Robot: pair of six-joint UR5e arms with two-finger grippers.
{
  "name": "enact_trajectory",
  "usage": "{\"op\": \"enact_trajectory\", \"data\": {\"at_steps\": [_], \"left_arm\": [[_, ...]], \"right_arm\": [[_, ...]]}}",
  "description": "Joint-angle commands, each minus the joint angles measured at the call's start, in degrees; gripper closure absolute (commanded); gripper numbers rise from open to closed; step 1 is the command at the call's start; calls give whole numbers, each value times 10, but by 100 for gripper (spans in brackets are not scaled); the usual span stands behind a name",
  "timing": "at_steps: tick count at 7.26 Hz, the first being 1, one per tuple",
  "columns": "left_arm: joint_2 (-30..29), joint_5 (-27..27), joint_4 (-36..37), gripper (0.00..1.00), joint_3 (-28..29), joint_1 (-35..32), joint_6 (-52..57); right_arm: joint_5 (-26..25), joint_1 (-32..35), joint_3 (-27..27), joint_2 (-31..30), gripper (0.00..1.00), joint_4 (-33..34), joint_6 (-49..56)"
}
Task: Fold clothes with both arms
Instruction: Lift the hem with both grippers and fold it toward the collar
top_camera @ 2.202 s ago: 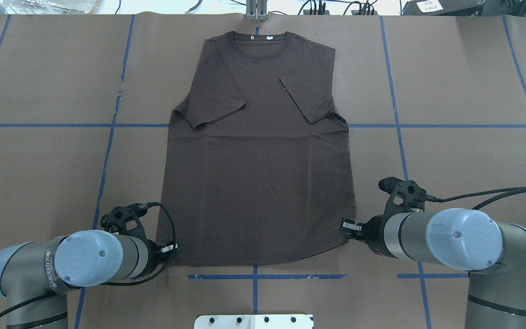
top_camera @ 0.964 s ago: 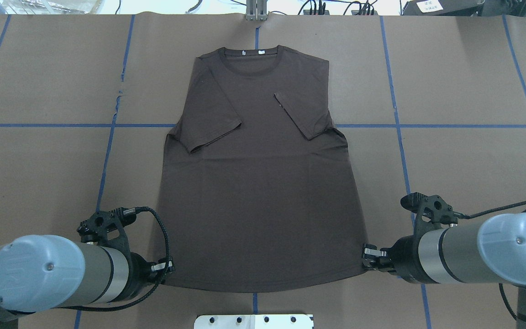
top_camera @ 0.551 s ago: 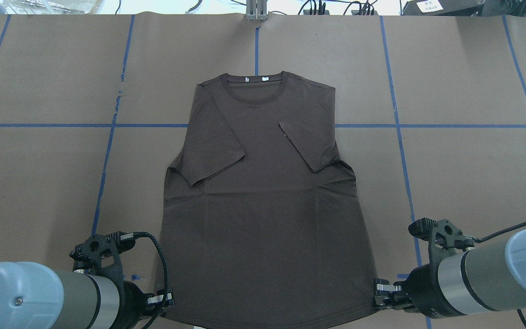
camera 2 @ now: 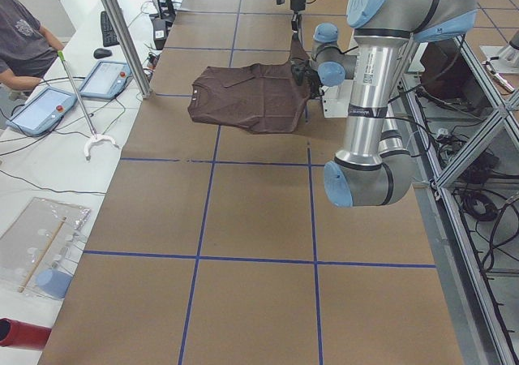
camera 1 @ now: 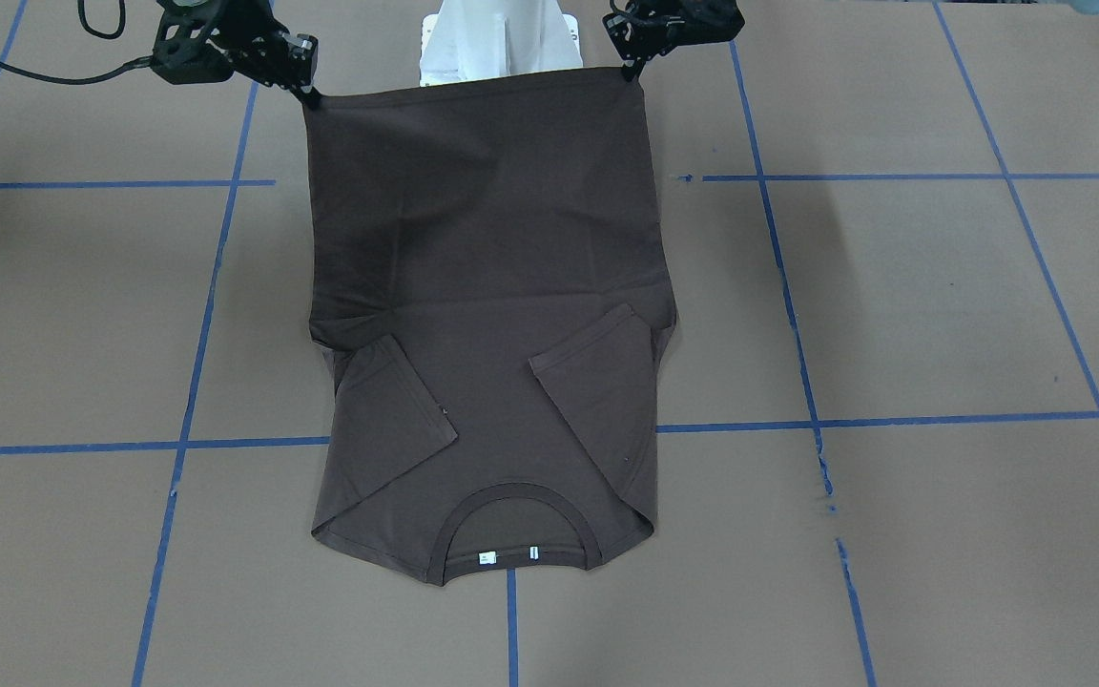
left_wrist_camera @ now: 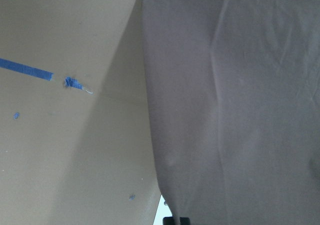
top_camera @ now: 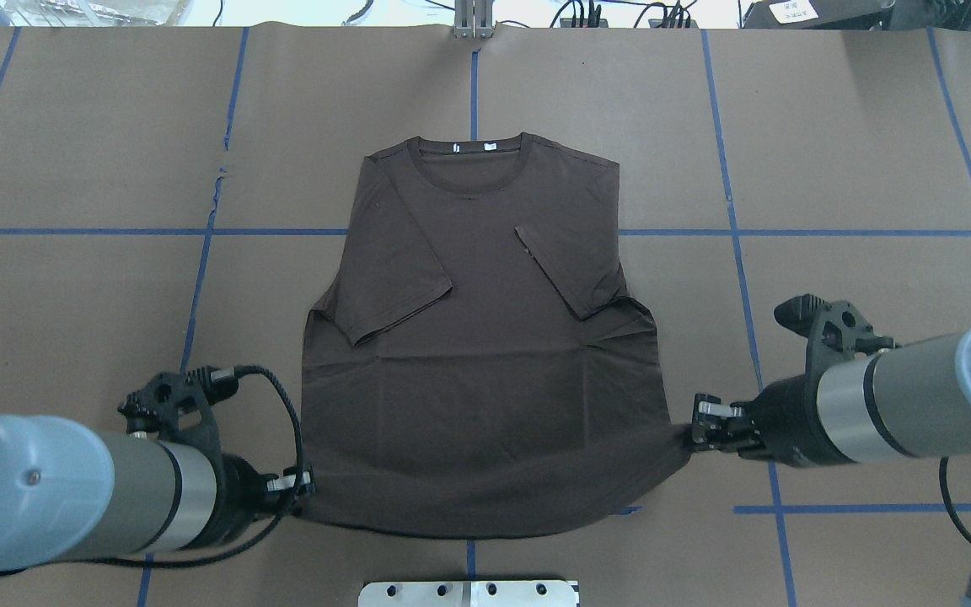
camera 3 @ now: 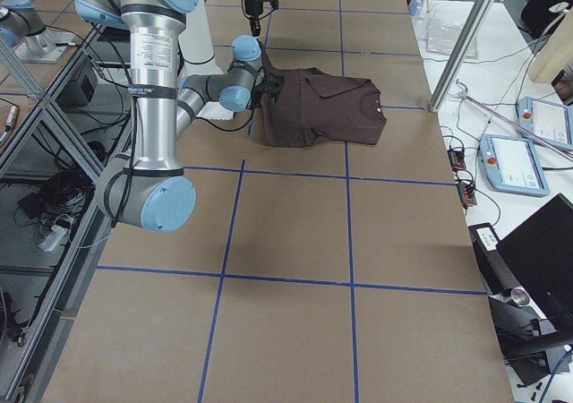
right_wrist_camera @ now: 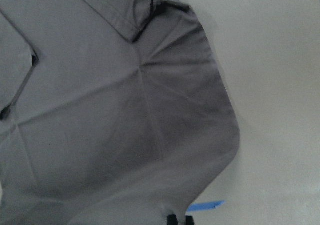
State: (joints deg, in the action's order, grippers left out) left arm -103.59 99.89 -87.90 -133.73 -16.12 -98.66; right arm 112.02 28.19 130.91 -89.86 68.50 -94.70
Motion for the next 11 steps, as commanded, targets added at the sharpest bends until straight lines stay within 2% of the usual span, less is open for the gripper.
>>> {"op": "enact_trajectory", "data": {"at_steps": [1, 2, 3, 4, 5, 8, 10, 11], "left_arm": [[-53, 54, 1, 100, 71, -133, 91], [-81, 63, 1, 100, 114, -179, 125], [-85, 62, -2, 100, 143, -196, 151], [-104, 62, -7, 100, 174, -215, 162], [-143, 61, -13, 100, 230, -234, 172], [-157, 60, -158, 100, 357, -277, 188], [-200, 59, -200, 100, 435, -286, 190], [-220, 59, -222, 100, 475, -286, 190]], "right_arm": [[2, 74, -59, 62, 100, 1, 10], [3, 104, -93, 86, 100, -2, 12], [12, 125, -123, 125, 100, 0, 16], [12, 139, -165, 159, 100, -1, 17], [13, 159, -227, 211, 100, -1, 27], [13, 199, -340, 274, 100, -1, 75], [13, 208, -412, 306, 100, -2, 79], [13, 212, -427, 311, 100, -2, 86]]}}
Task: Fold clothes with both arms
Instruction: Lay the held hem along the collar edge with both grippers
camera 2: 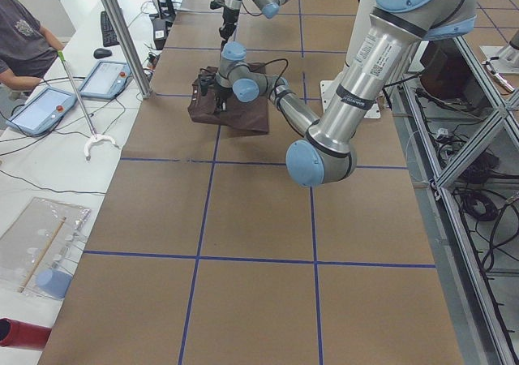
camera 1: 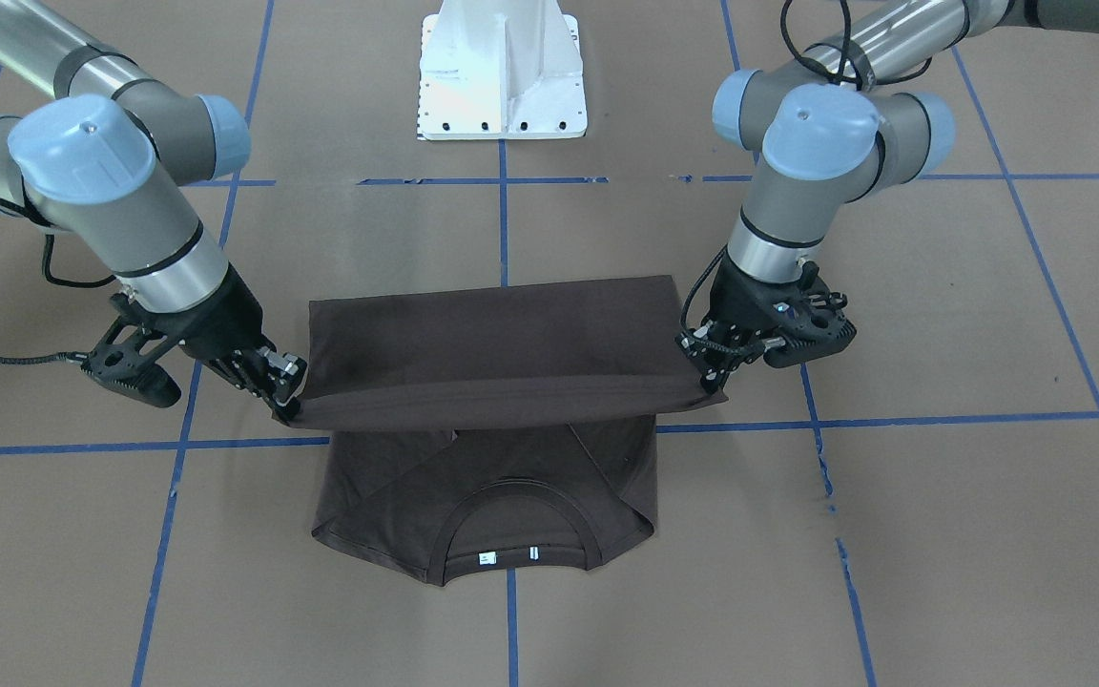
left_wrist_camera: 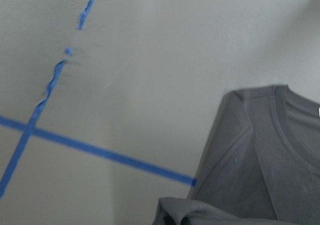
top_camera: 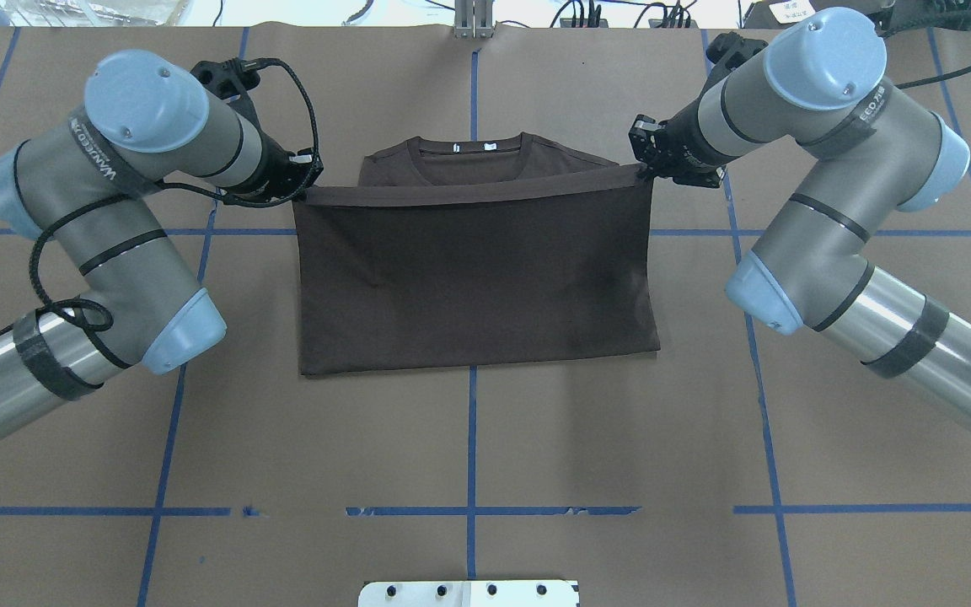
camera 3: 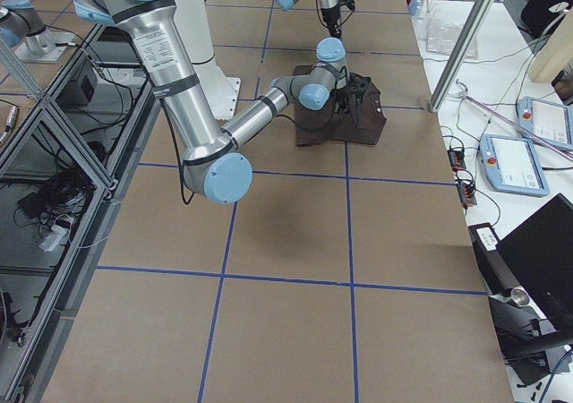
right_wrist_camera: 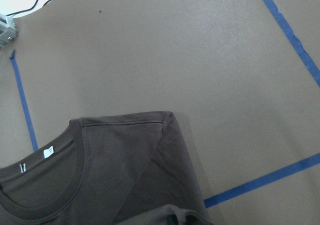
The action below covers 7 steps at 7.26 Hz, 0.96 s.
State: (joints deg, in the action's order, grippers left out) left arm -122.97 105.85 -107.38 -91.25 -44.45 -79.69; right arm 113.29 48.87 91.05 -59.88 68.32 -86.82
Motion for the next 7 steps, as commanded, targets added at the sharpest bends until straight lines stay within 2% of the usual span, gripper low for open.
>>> {"op": "enact_trajectory", "data": {"at_steps": [1, 2, 5, 6, 7], "left_arm": [[-31, -1, -62, 100, 84, -3, 1], [-31, -6, -84, 100, 104, -6, 2], [-33, -20, -86, 100, 117, -12, 16], [-45, -20, -85, 100, 121, -12, 15], [-73, -21, -85, 100, 150, -12, 16]], "right_arm": [[0, 8, -36, 19, 100, 0, 9], [0, 7, -53, 30, 100, 1, 8], [0, 14, -95, 44, 100, 0, 23], [0, 15, -106, 55, 100, -1, 23], [0, 14, -117, 69, 100, -1, 24]]}}
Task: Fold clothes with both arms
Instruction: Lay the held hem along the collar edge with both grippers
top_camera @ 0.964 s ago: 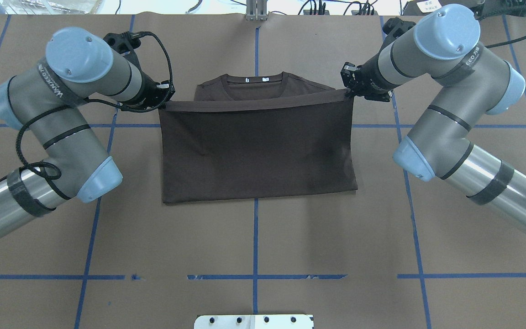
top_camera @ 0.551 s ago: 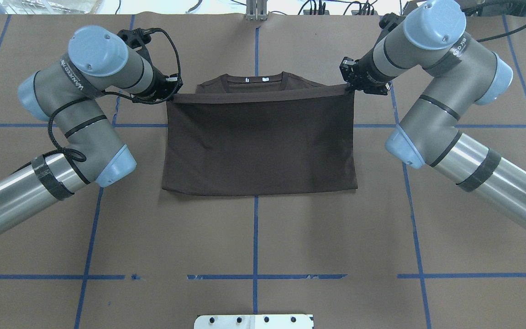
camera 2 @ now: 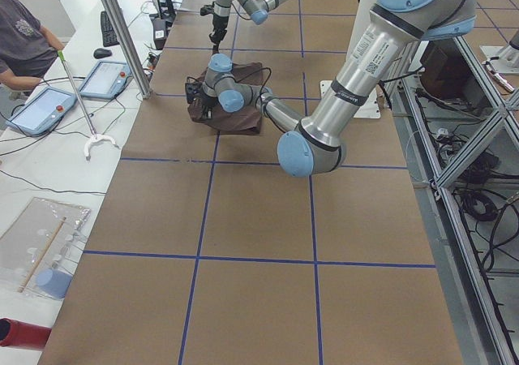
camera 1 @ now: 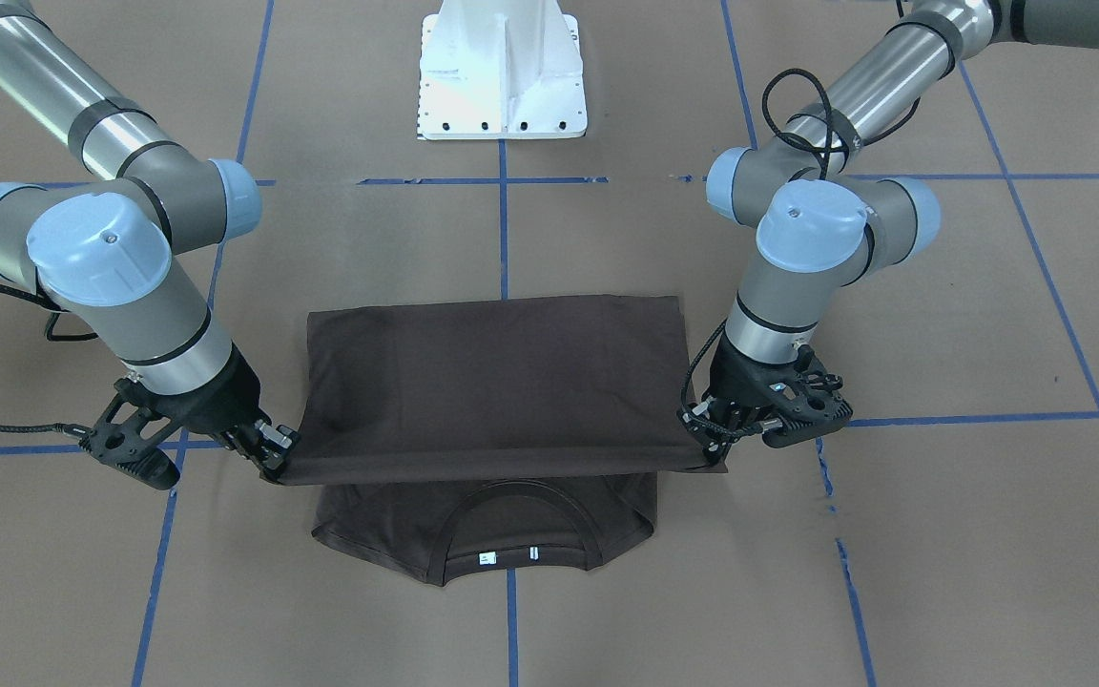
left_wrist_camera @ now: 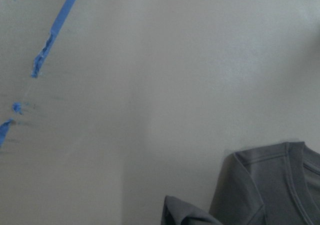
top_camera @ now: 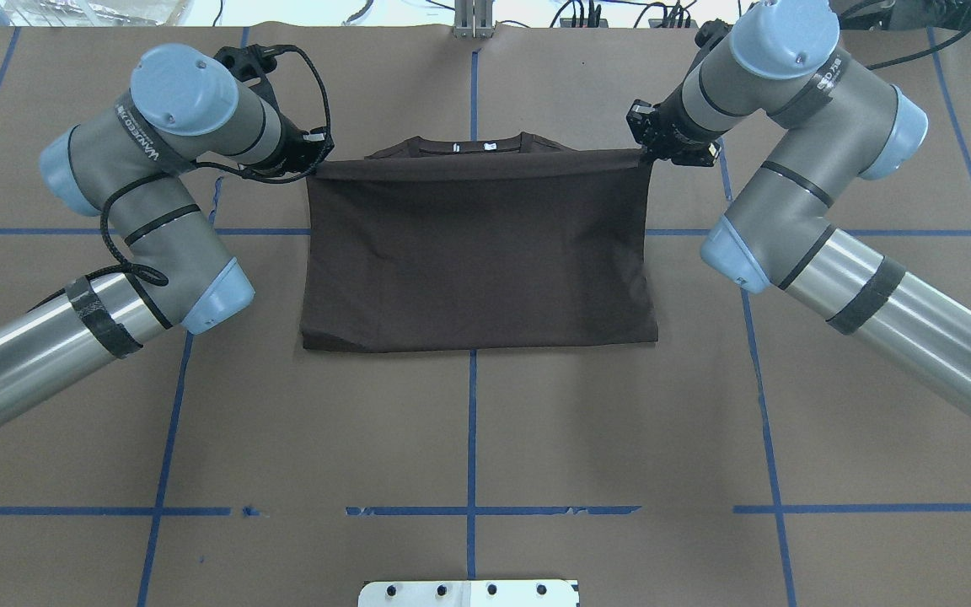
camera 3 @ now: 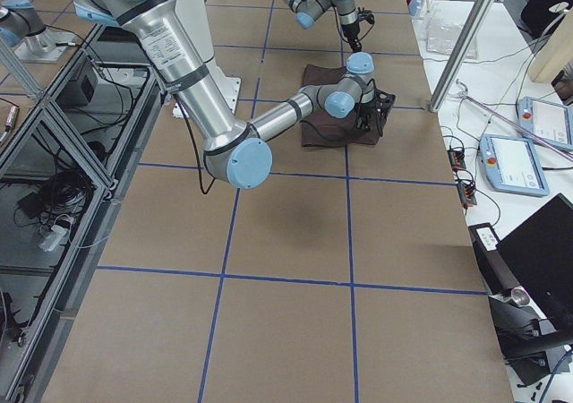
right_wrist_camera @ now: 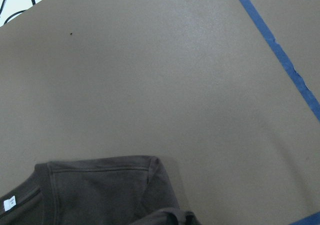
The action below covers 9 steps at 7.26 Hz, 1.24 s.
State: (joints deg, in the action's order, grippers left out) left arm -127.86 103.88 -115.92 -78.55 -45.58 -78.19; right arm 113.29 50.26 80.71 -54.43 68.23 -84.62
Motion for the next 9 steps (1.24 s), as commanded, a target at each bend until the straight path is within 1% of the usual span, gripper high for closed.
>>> {"op": "enact_trajectory", "data": {"at_steps": [1, 4, 6, 9], "left_arm": [[-37, -8, 0, 100, 40, 1, 1], [-48, -11, 0, 100, 59, 1, 1], [-49, -12, 0, 100, 64, -1, 1], [-51, -11, -1, 100, 67, -1, 9]], "right_arm": [[0, -1, -26, 25, 100, 1, 2], [-1, -1, -32, 30, 100, 1, 2], [-1, 6, -57, 48, 100, 1, 2], [-1, 6, -59, 49, 100, 1, 11]]}}
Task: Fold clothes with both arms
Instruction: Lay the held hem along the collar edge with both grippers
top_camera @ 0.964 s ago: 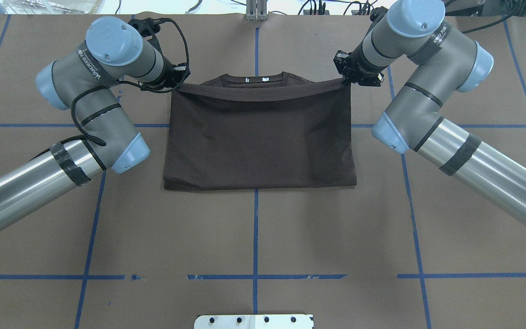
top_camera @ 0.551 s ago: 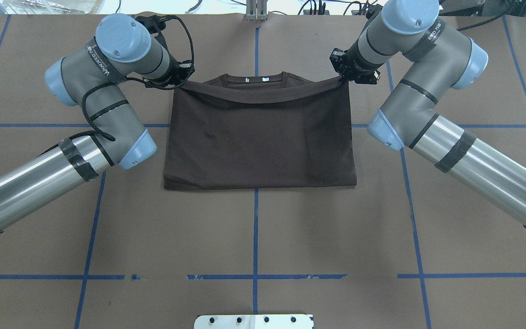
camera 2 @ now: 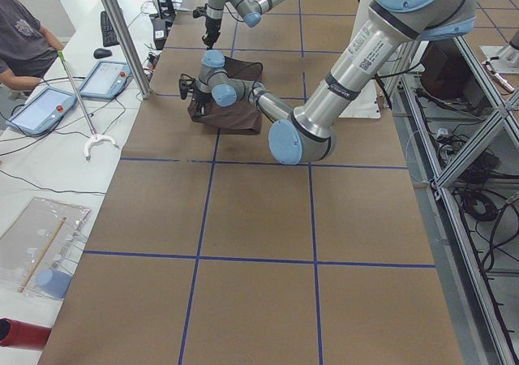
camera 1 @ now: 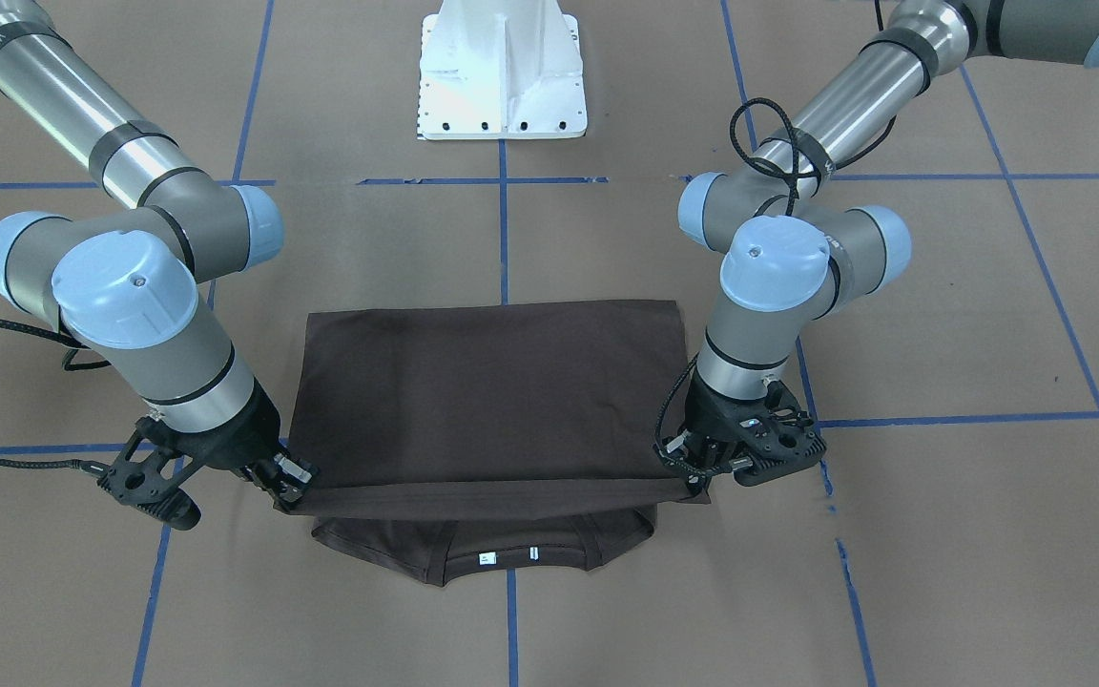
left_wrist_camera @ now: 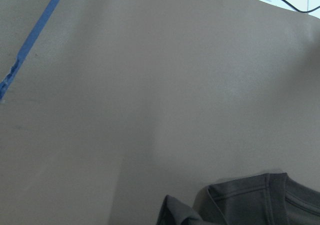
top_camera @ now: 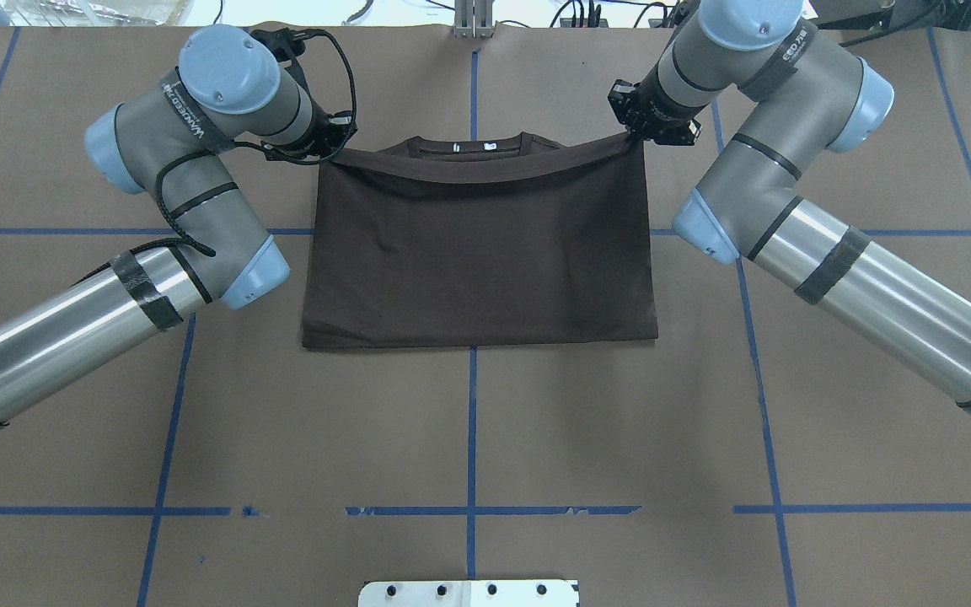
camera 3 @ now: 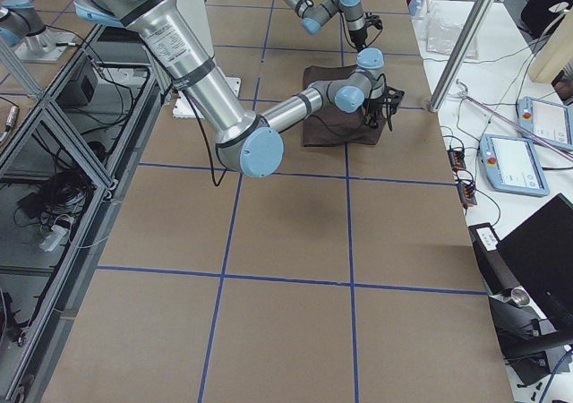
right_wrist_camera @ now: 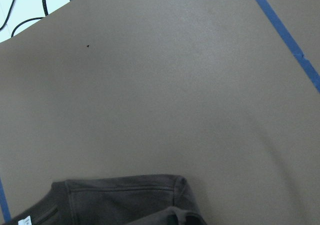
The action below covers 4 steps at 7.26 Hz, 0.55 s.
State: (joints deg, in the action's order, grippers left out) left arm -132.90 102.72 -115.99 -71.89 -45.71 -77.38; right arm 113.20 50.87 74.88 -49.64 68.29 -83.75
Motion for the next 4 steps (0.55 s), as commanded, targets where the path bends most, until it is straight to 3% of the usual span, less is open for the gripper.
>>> {"op": "enact_trajectory", "data": {"at_steps": [1, 2, 3, 4], "left_arm": [[-4, 0, 1, 100, 0, 0, 5], [-8, 0, 1, 100, -1, 0, 5], [-7, 0, 1, 71, 0, 0, 5], [-7, -2, 2, 22, -1, 0, 5]], "right_arm": [[1, 0, -1, 1, 100, -1, 3], [1, -1, 0, 2, 100, -3, 3], [0, -1, -2, -2, 81, -17, 1], [1, -2, -1, -11, 1, -21, 7]]}}
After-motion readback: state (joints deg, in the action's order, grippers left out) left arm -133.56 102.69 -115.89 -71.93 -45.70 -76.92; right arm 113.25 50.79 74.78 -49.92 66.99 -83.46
